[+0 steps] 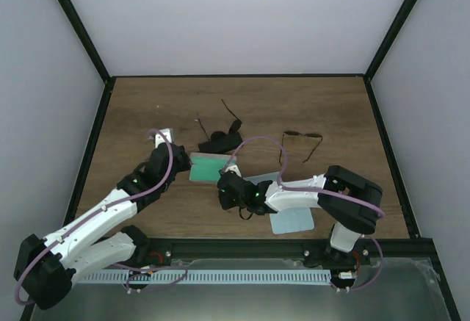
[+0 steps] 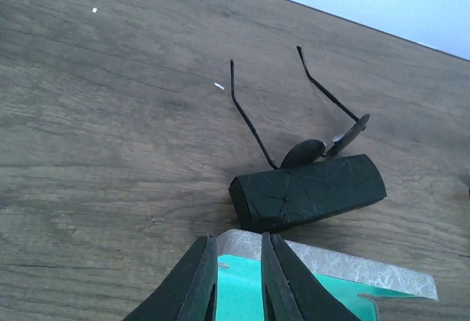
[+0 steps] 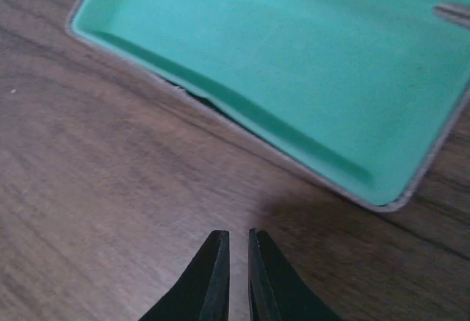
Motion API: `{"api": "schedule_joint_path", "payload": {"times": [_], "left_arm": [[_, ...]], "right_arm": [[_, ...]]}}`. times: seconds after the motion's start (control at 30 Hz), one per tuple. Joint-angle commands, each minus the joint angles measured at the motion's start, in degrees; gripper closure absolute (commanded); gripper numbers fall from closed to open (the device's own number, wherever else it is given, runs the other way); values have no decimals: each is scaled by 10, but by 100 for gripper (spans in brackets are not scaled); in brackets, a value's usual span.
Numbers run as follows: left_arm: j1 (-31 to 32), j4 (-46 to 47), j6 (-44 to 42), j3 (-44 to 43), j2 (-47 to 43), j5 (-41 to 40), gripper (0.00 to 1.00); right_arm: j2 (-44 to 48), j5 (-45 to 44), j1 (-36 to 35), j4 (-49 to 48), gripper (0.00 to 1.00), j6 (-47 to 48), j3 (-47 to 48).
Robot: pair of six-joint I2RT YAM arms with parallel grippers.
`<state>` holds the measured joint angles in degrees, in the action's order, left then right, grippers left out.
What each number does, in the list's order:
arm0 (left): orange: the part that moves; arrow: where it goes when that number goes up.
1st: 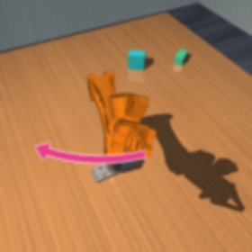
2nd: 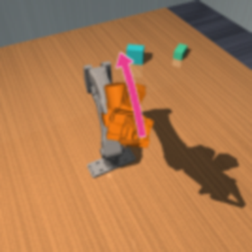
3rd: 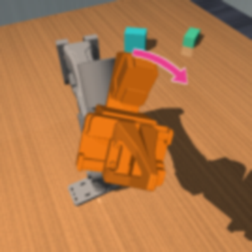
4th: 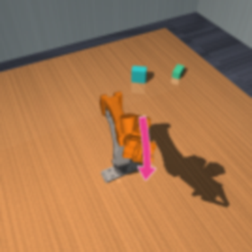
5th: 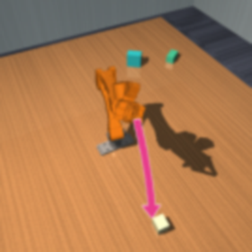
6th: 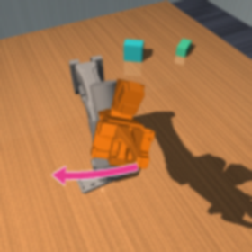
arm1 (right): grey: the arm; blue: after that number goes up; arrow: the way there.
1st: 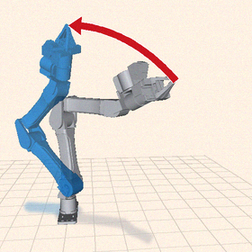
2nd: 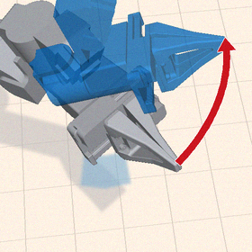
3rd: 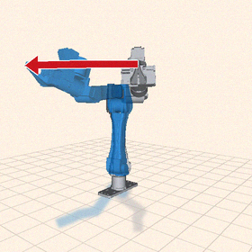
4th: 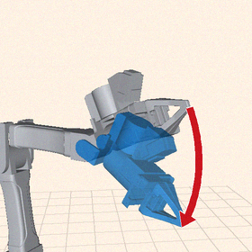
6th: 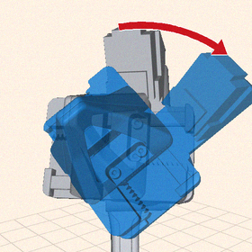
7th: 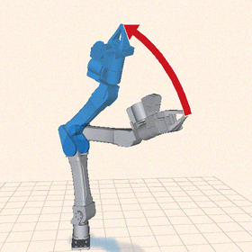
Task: Organize the sunglasses
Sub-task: Adjust the sunglasses case at the center of the board.
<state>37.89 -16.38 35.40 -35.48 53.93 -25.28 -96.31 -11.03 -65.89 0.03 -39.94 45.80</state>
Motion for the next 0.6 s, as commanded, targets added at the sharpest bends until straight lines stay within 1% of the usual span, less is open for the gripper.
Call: {"api": "schedule_joint_path", "payload": {"times": [0.0, 0.1, 0.3, 0.57], "left_arm": [[-2, 1, 1, 10, -19, -5, 81], [-1, -1, 1, 11, -25, -7, 81], [-2, 3, 0, 12, -23, 5, 80], [-2, 7, -2, 13, -25, 5, 78]], "right_arm": [[-7, -30, 22, 19, 91, -10, 9], [-25, -27, 43, 20, 91, -1, 25], [-71, -35, 63, 30, 91, 14, 70], [-103, -21, 65, 19, 91, 26, 97]]}}
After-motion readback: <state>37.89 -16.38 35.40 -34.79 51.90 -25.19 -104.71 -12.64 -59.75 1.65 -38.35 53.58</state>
